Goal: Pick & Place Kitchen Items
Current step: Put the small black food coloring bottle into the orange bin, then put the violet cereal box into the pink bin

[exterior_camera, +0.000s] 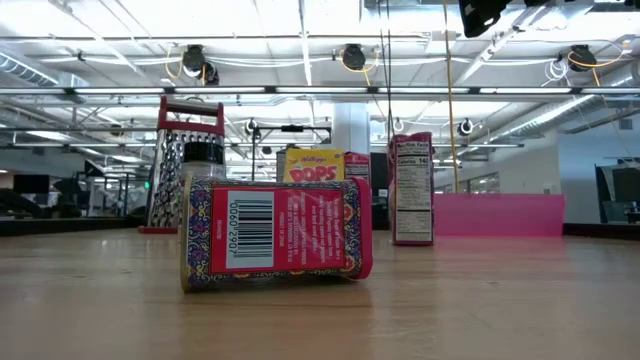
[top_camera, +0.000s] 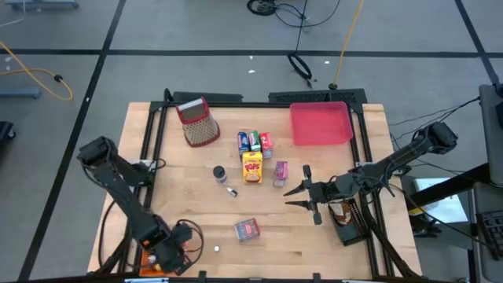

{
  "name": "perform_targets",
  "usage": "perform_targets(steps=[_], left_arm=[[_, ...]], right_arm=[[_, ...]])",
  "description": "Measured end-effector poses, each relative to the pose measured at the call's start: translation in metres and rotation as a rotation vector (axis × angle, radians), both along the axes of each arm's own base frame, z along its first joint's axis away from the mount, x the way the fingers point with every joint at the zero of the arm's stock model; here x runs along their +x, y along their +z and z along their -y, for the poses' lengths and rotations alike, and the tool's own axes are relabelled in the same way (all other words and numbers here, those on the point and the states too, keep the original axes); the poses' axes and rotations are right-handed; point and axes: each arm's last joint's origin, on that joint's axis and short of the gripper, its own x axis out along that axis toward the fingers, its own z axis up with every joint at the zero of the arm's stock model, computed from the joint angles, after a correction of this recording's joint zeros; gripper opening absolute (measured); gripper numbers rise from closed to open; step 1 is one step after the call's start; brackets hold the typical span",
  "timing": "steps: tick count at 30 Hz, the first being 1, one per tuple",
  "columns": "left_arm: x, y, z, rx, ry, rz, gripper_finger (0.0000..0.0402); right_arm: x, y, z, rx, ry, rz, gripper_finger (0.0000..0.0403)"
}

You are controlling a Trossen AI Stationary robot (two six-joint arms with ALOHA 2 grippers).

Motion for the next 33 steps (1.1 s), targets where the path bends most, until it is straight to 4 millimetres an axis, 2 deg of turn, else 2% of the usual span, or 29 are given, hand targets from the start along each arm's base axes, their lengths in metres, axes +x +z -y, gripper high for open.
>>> perform_targets(steps=[5,12,23,27,33], left_arm=[[-0.015,-0.001,0.009,0.004,0.067,-0.052,0.0042],[-0.030,-0.002,0.013,0.059,0.130,-0.064,0.0078],[-0.032,-0.002,0.014,0.062,0.172,-0.078,0.0132],[-0.033,-0.003,0.010,0.098,0.189,-0.097,0.0162],[-0.030,-0.004,0.002,0.190,0.206,-0.030,0.0196]], right_arm=[[0.000,0.000,0.000,0.000,0.000,0.000,0.0100],[0.000,0.000,0.000,0.000,0.000,0.000,0.0100],[0.000,0.000,0.000,0.000,0.000,0.000,0.0100],[0.000,0.000,0.000,0.000,0.000,-0.001,0.0100],[0.000,-0.008,0.004,-0.025,-0.057,-0.079,0.0100]])
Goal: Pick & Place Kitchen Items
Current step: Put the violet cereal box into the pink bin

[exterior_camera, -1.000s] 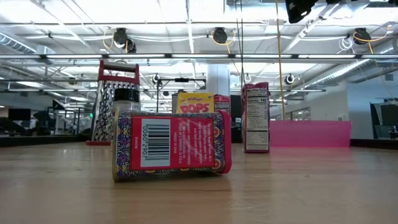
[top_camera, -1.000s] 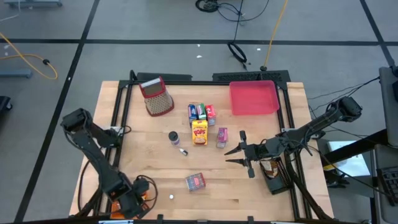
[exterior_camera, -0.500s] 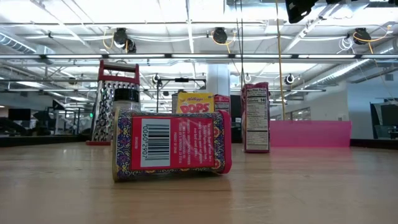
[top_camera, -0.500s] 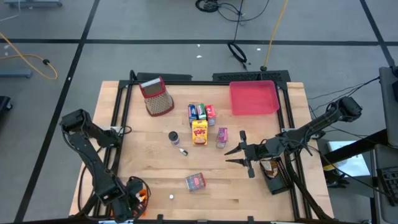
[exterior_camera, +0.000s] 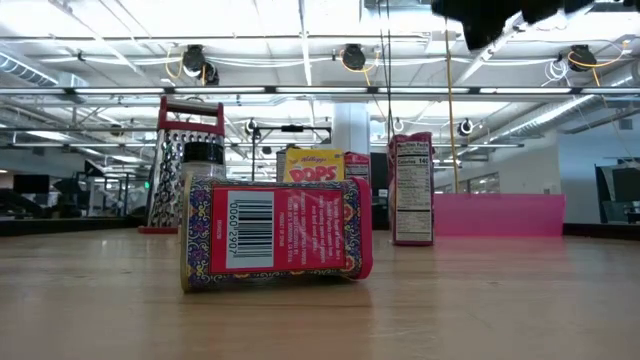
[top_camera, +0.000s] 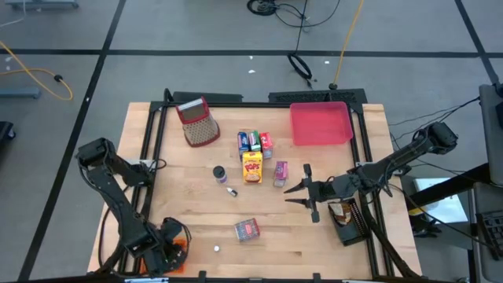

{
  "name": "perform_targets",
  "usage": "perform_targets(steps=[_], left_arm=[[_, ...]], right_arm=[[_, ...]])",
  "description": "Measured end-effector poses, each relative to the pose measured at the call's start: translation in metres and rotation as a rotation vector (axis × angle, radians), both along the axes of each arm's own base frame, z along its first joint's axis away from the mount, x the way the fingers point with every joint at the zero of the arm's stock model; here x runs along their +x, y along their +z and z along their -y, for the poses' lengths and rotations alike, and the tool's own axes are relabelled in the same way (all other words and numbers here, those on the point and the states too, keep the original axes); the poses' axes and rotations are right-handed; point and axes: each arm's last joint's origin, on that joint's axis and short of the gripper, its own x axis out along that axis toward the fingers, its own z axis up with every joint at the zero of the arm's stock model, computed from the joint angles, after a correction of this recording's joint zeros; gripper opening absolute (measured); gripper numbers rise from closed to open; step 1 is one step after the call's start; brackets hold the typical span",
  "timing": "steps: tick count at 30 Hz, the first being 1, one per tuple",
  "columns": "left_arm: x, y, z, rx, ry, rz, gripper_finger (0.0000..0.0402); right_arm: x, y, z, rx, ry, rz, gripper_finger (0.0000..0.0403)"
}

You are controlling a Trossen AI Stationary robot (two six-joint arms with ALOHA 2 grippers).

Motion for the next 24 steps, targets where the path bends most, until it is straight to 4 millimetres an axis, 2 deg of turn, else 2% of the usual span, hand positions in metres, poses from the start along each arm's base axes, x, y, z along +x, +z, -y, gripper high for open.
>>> perform_targets(steps=[7,16,20,24], left_arm=[[0.025,0.001,-0.017,0.182,-0.121,0.208,0.0192],[0.069,0.005,-0.060,0.538,-0.186,0.386,0.0187],[0.089,0.008,-0.079,0.672,-0.232,0.423,0.0187],[0.113,0.012,-0.094,0.728,-0.271,0.491,0.0186]], right_arm=[[0.000,-0.013,0.013,0.025,-0.185,-0.118,0.0100],[0.003,-0.037,0.015,0.076,-0.284,-0.280,0.0103],[0.008,-0.051,0.012,0.053,-0.295,-0.331,0.0129],[0.011,-0.058,0.012,0.024,-0.333,-0.349,0.0165]])
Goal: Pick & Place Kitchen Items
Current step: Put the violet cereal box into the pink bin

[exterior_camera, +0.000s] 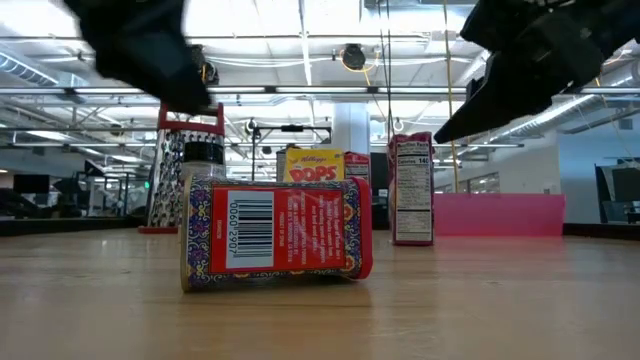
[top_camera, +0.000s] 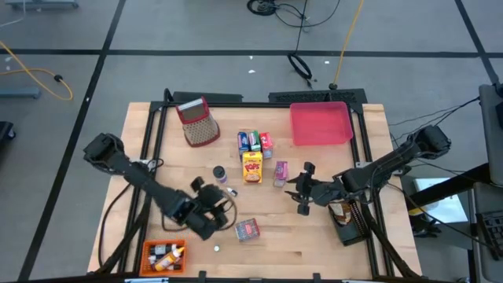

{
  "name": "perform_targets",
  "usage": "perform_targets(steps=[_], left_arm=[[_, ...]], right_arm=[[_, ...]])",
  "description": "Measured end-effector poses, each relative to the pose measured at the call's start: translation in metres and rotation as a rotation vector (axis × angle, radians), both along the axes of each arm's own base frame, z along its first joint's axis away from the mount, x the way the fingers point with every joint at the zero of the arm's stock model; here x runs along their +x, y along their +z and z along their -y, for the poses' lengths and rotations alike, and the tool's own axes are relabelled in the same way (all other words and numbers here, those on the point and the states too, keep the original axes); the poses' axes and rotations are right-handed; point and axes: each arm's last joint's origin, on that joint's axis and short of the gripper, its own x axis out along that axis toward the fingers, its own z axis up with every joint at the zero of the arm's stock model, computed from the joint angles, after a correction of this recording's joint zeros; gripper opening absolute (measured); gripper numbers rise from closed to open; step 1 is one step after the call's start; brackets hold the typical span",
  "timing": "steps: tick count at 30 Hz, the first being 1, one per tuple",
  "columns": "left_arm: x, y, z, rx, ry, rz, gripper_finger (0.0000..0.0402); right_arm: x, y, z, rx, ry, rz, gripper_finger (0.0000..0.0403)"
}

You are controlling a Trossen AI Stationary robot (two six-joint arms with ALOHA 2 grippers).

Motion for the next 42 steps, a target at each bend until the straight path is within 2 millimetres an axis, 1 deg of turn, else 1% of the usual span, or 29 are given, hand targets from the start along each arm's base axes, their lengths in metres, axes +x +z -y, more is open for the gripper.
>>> perform_targets(steps=[4,9,13,18,24,27,34,40,42], left_arm=[[0.024,0.007,-0.015,0.024,-0.036,0.079,0.0186],[0.047,0.009,-0.037,0.082,-0.047,0.120,0.0186],[0.061,0.003,-0.054,0.114,-0.030,0.121,0.0186],[0.079,-0.004,-0.070,0.107,-0.034,0.156,0.0186],[0.098,-0.014,-0.082,0.115,-0.042,0.213,0.0186],[0.105,-0.021,-0.087,0.125,-0.038,0.230,0.0186],[0.120,-0.035,-0.095,0.063,-0.086,0.279,0.0186],[0.124,-0.035,-0.100,0.049,-0.105,0.303,0.0186],[0.127,-0.033,-0.099,0.056,-0.112,0.352,0.0186]], right_arm=[[0.001,-0.002,0.003,-0.028,-0.055,0.000,0.0189],[0.000,-0.002,0.004,-0.049,-0.086,0.006,0.0196],[0.001,-0.005,0.004,-0.036,-0.105,0.004,0.0196],[0.006,-0.013,0.007,-0.084,-0.158,-0.010,0.0196],[0.011,-0.023,0.010,-0.086,-0.197,-0.025,0.0196],[0.015,-0.026,0.008,-0.077,-0.199,-0.003,0.0196],[0.023,-0.029,0.006,-0.086,-0.183,0.039,0.0196],[0.025,-0.028,0.009,-0.082,-0.198,0.053,0.0196],[0.025,-0.028,0.010,-0.082,-0.203,0.053,0.0196]])
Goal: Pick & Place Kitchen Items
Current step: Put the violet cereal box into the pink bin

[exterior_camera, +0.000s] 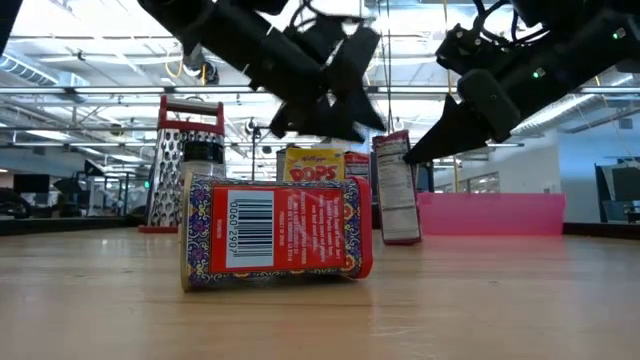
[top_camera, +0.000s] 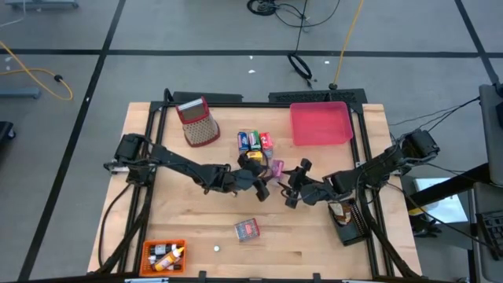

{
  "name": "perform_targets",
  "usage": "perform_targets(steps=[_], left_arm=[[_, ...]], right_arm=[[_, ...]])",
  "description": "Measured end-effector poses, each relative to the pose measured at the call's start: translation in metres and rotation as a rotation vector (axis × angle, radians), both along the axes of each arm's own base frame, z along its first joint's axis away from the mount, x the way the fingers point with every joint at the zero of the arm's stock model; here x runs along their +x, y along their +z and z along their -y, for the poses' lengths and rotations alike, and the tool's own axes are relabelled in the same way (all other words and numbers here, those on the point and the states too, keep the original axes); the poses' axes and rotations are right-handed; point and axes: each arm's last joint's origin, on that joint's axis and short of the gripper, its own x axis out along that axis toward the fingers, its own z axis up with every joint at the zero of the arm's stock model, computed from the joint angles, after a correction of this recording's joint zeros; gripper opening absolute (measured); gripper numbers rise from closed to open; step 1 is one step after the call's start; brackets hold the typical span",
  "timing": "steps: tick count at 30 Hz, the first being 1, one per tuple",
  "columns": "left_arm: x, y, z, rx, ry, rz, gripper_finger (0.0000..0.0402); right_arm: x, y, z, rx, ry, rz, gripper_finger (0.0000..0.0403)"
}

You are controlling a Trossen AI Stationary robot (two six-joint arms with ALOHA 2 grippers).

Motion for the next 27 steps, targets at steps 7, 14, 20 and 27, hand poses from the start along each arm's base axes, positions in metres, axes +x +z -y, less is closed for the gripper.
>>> perform_targets(steps=[7,14,20,27], left_arm=[[0.0072,-0.0046,0.0006,-0.006,-0.069,0.043,0.0186],[0.0102,-0.0078,0.0014,-0.024,-0.099,0.064,0.0186],[0.0103,-0.0075,0.0014,-0.021,-0.105,0.064,0.0186],[0.0105,-0.0078,-0.0002,-0.026,-0.114,0.061,0.0186]], right_arm=[[0.0003,0.0002,-0.0001,-0.001,0.001,0.003,0.0196],[0.0004,0.0012,0.0008,-0.022,-0.028,0.017,0.0191],[0.0008,0.0014,0.0020,-0.023,-0.035,0.019,0.0119],[0.0007,0.0012,0.0023,-0.031,-0.034,0.014,0.0014]])
